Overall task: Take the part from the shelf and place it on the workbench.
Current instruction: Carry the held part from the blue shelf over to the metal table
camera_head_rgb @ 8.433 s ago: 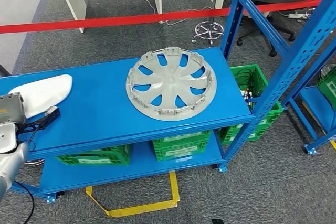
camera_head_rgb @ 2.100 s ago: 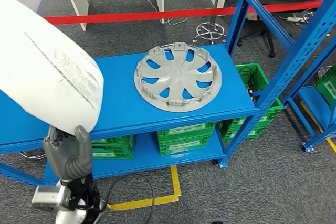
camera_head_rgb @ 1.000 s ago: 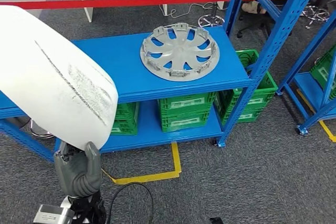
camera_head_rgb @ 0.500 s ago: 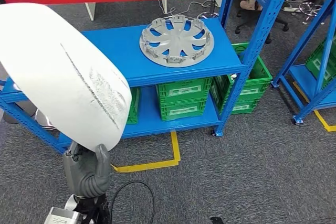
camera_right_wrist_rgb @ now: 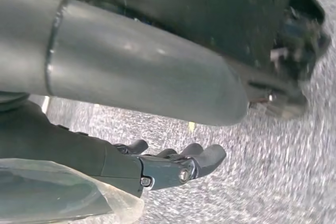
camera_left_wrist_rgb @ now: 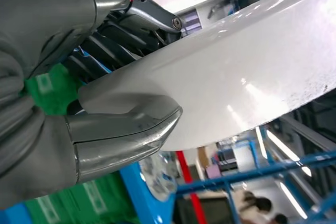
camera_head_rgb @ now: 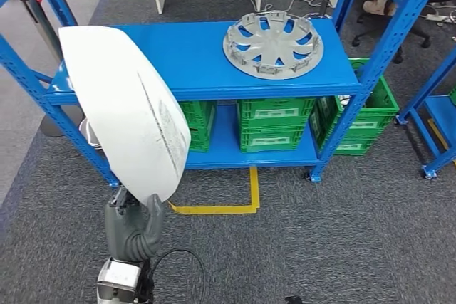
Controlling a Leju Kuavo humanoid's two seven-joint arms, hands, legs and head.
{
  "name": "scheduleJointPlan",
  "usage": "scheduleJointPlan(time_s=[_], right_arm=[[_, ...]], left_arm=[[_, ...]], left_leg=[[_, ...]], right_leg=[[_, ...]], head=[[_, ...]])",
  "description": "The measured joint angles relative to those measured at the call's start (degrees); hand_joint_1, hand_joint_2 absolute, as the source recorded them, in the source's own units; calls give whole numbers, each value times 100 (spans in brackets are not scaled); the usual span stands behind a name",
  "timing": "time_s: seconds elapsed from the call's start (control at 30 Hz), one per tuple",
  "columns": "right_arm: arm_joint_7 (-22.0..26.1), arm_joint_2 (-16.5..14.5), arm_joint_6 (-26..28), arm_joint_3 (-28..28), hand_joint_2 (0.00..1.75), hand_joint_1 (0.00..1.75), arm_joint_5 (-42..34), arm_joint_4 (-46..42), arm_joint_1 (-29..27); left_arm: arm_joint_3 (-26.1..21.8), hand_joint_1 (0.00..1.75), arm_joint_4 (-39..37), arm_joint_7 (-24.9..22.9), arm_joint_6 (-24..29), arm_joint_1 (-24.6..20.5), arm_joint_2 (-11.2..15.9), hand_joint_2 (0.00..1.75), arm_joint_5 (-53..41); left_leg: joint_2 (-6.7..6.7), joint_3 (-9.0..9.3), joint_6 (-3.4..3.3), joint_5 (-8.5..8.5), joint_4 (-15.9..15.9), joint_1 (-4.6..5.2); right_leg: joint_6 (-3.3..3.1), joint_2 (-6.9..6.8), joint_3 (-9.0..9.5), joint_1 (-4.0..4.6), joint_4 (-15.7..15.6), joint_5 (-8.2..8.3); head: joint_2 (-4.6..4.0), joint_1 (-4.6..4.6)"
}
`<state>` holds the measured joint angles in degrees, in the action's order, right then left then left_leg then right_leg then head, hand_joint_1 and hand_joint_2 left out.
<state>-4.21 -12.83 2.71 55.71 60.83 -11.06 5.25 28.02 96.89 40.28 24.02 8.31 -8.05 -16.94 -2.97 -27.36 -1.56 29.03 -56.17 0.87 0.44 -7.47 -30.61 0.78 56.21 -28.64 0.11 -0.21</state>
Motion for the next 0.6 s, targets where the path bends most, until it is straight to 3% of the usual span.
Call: scheduleJointPlan(time_s=[0.07,0.13,0.2,0.23,0.3,0.33,0.37,0.43,0.5,0.53,0.6], right_arm=[[20,0,22,-22,0,0,93,0,13],[27,0,44,-36,0,0,145,0,-3],[14,0,66,-51,0,0,204,0,-41],[10,1,74,-60,0,0,243,0,-54],[23,2,59,-91,0,0,332,0,-61],[34,2,28,-116,0,0,375,0,-59],[43,2,-5,-144,0,0,415,0,-59],[51,1,-39,-192,0,0,456,0,-61],[57,-7,-26,-215,0,0,469,0,-65],[54,-13,-20,-224,0,0,484,0,-63],[29,-26,-25,-258,0,0,530,0,-58]], left_arm=[[-69,175,-48,2,78,20,-43,175,-134],[-142,175,-99,1,180,31,-81,175,-255],[-220,175,-140,-4,328,75,-105,175,-336],[-263,175,-150,-7,394,112,-115,175,-358],[-347,175,-139,-8,480,206,-127,175,-391],[-379,175,-112,-8,518,258,-128,175,-419],[-407,175,-75,-8,567,309,-128,175,-451],[-460,175,3,-26,669,402,-129,175,-558],[-509,175,43,-75,698,487,-130,175,-686],[-523,175,55,-91,675,527,-126,175,-696],[-531,175,89,-76,601,580,-114,175,-543]], left_leg=[[155,3,-52,-13,167,-51],[288,-60,-84,-51,189,-68],[408,-132,-85,-74,135,-68],[472,-156,-81,-77,103,-70],[606,-193,-55,-67,24,-81],[667,-220,-29,-56,-18,-82],[730,-260,1,-45,-77,-79],[848,-366,74,-59,-156,-78],[933,-448,140,-86,-193,-85],[857,-487,173,-48,-247,-80],[567,-673,231,225,-669,-79]], right_leg=[[57,256,-167,-19,272,-219],[119,612,-485,-59,984,-604],[161,724,-728,-89,1617,-798],[179,737,-726,-102,1659,-744],[206,823,-419,-145,1094,-386],[215,957,-225,-170,729,-257],[214,1082,-58,-198,407,-185],[186,1203,53,-213,200,-220],[123,1073,46,-215,203,-204],[89,998,41,-219,202,-190],[17,834,34,-224,183,-168]], head=[[0,21],[1,50],[1,63],[1,64],[0,66],[0,68],[0,67],[0,63],[0,62],[0,55],[0,26]])
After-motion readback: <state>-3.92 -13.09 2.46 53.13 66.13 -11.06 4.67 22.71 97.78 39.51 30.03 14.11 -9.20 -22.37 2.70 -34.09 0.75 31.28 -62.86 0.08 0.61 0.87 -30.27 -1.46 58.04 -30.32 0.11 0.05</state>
